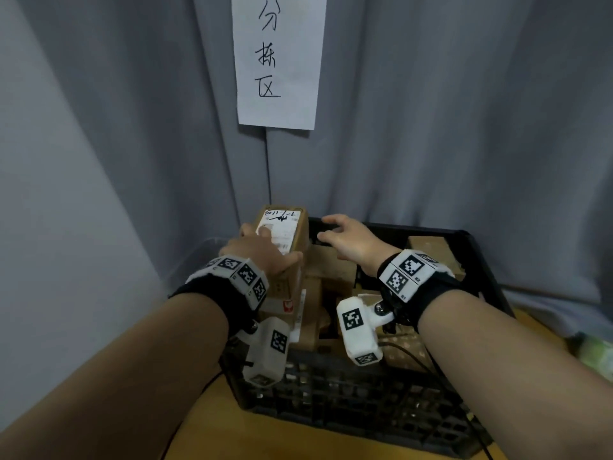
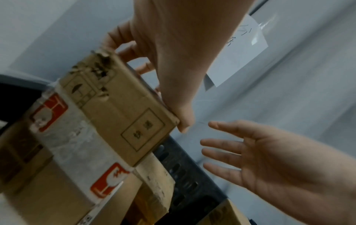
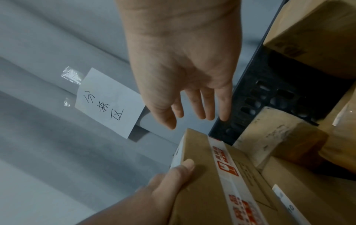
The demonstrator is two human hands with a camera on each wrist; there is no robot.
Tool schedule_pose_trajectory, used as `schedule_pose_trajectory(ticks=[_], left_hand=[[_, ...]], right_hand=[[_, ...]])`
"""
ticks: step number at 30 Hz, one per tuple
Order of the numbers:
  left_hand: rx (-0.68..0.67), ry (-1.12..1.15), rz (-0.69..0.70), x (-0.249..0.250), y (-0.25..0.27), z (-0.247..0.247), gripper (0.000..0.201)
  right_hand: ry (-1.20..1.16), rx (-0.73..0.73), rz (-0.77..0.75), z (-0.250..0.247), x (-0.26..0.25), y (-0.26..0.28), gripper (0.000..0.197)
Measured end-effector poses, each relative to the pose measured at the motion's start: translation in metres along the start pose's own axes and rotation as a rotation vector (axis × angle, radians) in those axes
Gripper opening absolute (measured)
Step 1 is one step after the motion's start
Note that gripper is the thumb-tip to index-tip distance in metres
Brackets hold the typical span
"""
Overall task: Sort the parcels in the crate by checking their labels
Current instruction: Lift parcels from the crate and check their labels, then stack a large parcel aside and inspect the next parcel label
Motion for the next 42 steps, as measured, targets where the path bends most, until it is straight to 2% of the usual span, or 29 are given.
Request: schedule_pose_trajectory(ticks=[3,5,9,12,17,20,22,27,30,37,42], left_hand=[[0.074,-0.115,0.049,0.003,-0.001,-0.007,0.095],[0.19,-0.163,0.147,0.013,-0.001,-0.018,0.089],[0.369,-0.104,0.357,0.045,0.002,-0.033,0.072],[0.368,-0.033,0.485,0.075,0.001,-0.035,0.06],[0.278,0.107,0.649,0.127,-0.001,-0.022,0.047],[0.197,0.223,0.653,0.149,-0.004,-0.005,0.042],[0.148,0.284,0.639,0.16,-0.008,0.007,0.04],[0.076,0.443,0.603,0.179,-0.015,0.037,0.035],[0.039,0.544,0.543,0.183,-0.018,0.053,0.034],[-0.006,0.683,0.453,0.182,-0.026,0.073,0.029],[-0.029,0.696,0.439,0.181,-0.021,0.075,0.031]], right_hand=[[0.026,0.009,0.007,0.0,0.011,-0.002,0.05],[0.034,0.036,0.022,-0.006,0.019,-0.002,0.049],[0.032,0.136,0.033,-0.035,0.032,-0.004,0.044],[0.107,0.268,0.033,-0.07,0.042,0.001,0.037],[0.2,0.456,0.102,-0.129,0.075,0.017,0.037],[0.246,0.548,0.16,-0.157,0.102,0.025,0.041],[0.302,0.556,0.202,-0.168,0.119,0.026,0.05],[0.236,0.432,0.32,-0.163,0.159,0.025,0.076],[0.198,0.372,0.357,-0.152,0.175,0.021,0.084],[0.319,0.386,0.364,-0.149,0.17,-0.002,0.112],[0.454,0.381,0.421,-0.142,0.171,-0.013,0.118]])
Point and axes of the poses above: each hand's wrist, its own y-axis away from the middle knuckle, its own z-axis out of the palm, x = y × z, the point moved 7 cm from there along -y, towards the middle knuckle, and after that the axes turned 4 degrees about z, right-handed, at the moved point
